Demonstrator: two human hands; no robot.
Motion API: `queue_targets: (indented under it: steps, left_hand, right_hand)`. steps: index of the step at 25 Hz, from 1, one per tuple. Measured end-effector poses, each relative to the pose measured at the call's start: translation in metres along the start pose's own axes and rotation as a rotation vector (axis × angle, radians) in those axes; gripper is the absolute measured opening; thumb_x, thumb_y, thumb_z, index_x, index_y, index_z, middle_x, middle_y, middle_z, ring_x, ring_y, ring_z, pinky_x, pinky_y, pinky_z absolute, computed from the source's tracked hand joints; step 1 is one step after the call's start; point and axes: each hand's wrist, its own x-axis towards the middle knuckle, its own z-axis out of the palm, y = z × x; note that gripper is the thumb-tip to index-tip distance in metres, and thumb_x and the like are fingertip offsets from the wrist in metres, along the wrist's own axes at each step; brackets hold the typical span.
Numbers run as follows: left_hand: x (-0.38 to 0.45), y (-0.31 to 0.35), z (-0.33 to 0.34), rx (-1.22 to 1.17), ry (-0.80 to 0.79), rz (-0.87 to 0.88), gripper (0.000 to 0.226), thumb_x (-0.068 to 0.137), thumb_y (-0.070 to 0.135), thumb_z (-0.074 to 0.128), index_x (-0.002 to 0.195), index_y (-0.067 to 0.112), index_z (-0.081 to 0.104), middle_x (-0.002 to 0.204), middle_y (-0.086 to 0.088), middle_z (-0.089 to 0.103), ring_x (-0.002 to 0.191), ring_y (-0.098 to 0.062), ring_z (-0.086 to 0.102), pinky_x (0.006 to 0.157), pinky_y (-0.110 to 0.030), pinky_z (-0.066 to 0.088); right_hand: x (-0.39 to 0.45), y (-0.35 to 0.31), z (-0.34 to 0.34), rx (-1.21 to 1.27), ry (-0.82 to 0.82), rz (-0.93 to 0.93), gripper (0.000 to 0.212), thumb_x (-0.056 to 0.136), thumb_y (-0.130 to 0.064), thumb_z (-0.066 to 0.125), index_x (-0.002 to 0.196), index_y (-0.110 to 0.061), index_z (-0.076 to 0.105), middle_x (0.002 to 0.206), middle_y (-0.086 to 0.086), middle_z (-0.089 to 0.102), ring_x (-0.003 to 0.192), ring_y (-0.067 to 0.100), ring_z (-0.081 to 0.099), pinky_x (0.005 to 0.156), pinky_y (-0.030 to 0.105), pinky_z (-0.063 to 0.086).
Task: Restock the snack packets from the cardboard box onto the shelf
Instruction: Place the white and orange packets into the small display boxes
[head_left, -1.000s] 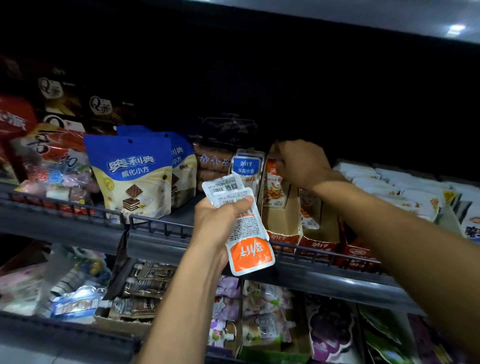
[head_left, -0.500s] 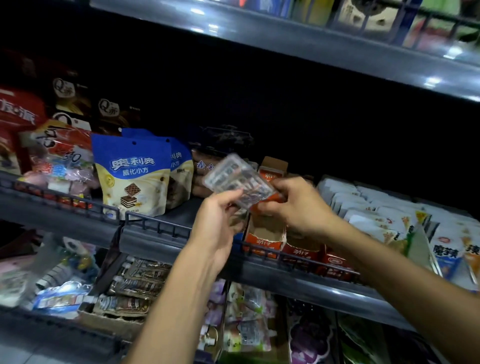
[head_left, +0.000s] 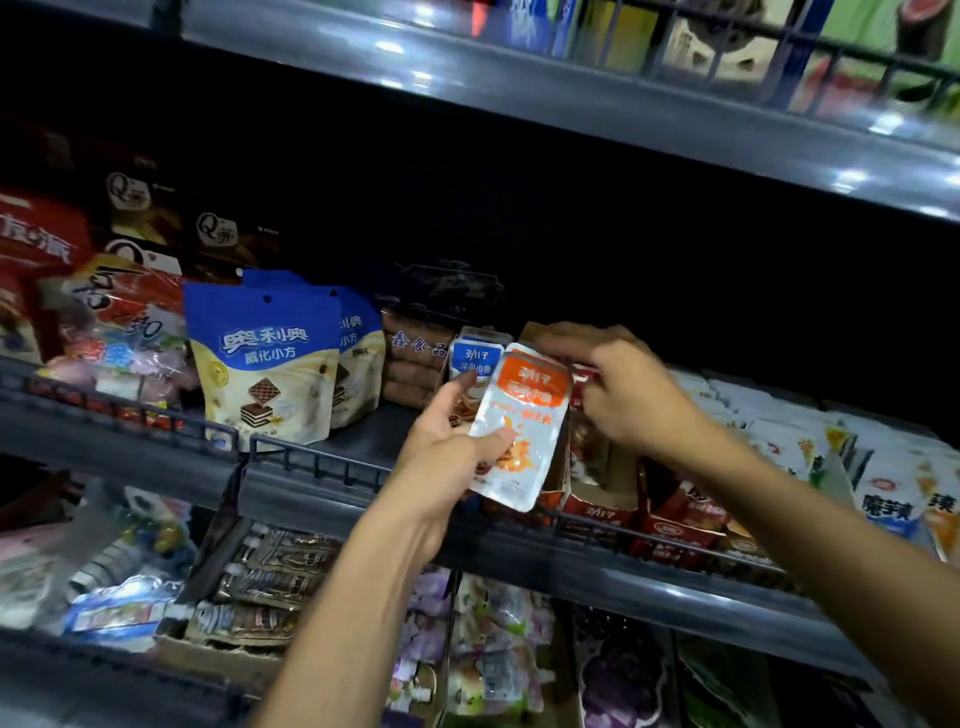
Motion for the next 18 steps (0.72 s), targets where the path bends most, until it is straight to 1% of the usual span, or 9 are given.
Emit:
queue_targets:
  steps: [2,3,5,8,10,12,13,15,18]
  left_hand:
    - [0.000,-0.004,0.003,0.097,0.028,0.067,0.043,0.090,-0.005,0.064,0.117,0.028,0.057,0.091,-0.003,0.078,0.077,-0.011,0.074,0.063,-0.024,0.057]
    - [0.000,-0.005,0.007,0.122,0.026,0.091,0.035,0.090,-0.005,0.063,0.115,0.020,0.061,0.090,-0.002,0.078,0.076,-0.011,0.074,0.062,-0.023,0.057]
    - [0.000,-0.010,0.014,0.150,-0.002,0.127,0.027,0.091,-0.002,0.063,0.113,0.014,0.065,0.091,-0.003,0.078,0.078,-0.013,0.074,0.066,-0.026,0.059]
    - [0.005,-0.018,0.018,0.312,0.047,0.215,0.019,0.093,0.018,0.066,0.112,0.024,0.065,0.097,0.005,0.077,0.088,-0.014,0.073,0.081,-0.040,0.060]
    - [0.006,-0.022,0.017,0.708,0.111,0.290,0.032,0.092,0.041,0.063,0.122,0.031,0.059,0.114,0.014,0.065,0.107,-0.014,0.063,0.096,-0.044,0.052]
    - [0.005,-0.026,0.014,1.146,0.141,0.351,0.048,0.092,0.046,0.059,0.136,0.033,0.046,0.128,0.014,0.052,0.124,-0.017,0.042,0.108,-0.042,0.034]
    - [0.006,-0.029,0.013,1.276,0.114,0.357,0.053,0.092,0.045,0.059,0.141,0.033,0.040,0.136,0.010,0.049,0.130,-0.019,0.035,0.113,-0.044,0.026]
    - [0.007,-0.036,0.008,1.434,0.048,0.321,0.055,0.093,0.045,0.056,0.144,0.035,0.037,0.144,0.005,0.044,0.137,-0.022,0.028,0.118,-0.049,0.013]
    - [0.009,-0.040,0.002,1.511,-0.005,0.294,0.039,0.095,0.049,0.050,0.130,0.033,0.057,0.134,0.004,0.052,0.133,-0.021,0.034,0.118,-0.048,0.010]
  right_hand:
    - [0.008,-0.007,-0.010,0.547,-0.156,0.256,0.046,0.090,0.004,0.051,0.131,-0.015,0.054,0.124,0.004,0.064,0.110,0.015,0.060,0.090,0.027,0.053]
    - [0.011,-0.005,-0.013,0.614,-0.193,0.300,0.043,0.090,0.004,0.051,0.129,-0.014,0.055,0.117,0.001,0.066,0.103,0.012,0.063,0.083,0.020,0.054]
    - [0.013,-0.005,-0.021,0.509,-0.316,0.335,0.035,0.090,-0.005,0.058,0.123,-0.019,0.057,0.107,-0.004,0.066,0.093,0.006,0.064,0.074,0.014,0.054]
    - [0.017,0.002,-0.023,0.342,-0.381,0.352,0.020,0.088,-0.014,0.066,0.108,-0.019,0.063,0.103,-0.001,0.069,0.091,0.012,0.067,0.083,0.028,0.055]
    - [0.027,0.007,-0.023,0.202,-0.266,0.323,0.012,0.092,-0.016,0.062,0.103,-0.018,0.064,0.104,0.000,0.068,0.093,0.015,0.065,0.080,0.024,0.052]
    - [0.041,0.013,-0.022,0.067,-0.109,0.341,0.020,0.096,-0.020,0.055,0.114,-0.016,0.063,0.112,0.006,0.065,0.099,0.020,0.061,0.079,0.024,0.047]
    - [0.048,0.018,-0.020,0.038,-0.049,0.367,0.025,0.098,-0.022,0.053,0.120,-0.016,0.061,0.117,0.008,0.064,0.104,0.023,0.059,0.082,0.026,0.044]
    - [0.059,0.029,-0.010,-0.004,-0.029,0.400,0.029,0.098,-0.021,0.050,0.125,-0.016,0.058,0.123,0.010,0.062,0.110,0.026,0.056,0.083,0.028,0.039]
    - [0.063,0.036,0.019,-0.084,-0.058,0.419,0.034,0.094,-0.013,0.052,0.128,-0.020,0.056,0.117,0.010,0.063,0.103,0.027,0.057,0.078,0.030,0.041]
